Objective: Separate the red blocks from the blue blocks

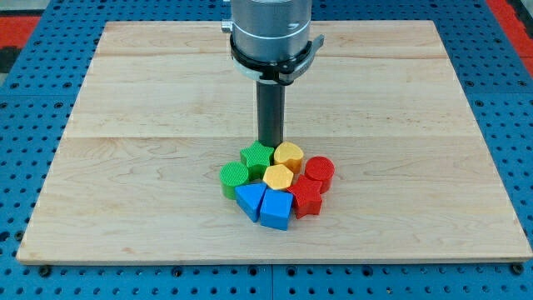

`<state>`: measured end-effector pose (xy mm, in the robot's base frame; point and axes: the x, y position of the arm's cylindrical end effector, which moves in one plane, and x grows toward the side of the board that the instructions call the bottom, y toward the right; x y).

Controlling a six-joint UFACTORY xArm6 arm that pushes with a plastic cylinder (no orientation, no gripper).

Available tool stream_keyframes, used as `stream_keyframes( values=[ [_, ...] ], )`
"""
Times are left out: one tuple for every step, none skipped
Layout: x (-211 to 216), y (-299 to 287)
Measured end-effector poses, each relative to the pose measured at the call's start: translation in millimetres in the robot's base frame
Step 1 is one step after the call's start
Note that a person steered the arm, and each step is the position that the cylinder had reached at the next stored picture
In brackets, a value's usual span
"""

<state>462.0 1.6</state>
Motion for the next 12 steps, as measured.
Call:
stream_keyframes(
  values=[
    [0, 2],
    [0, 2],
    [0, -50],
    [5, -111],
    [73, -87],
    [98, -28],
    [107, -54],
    [142, -61],
    [156, 9],
    [118, 22],
    [80, 26],
    [78, 75]
  ],
)
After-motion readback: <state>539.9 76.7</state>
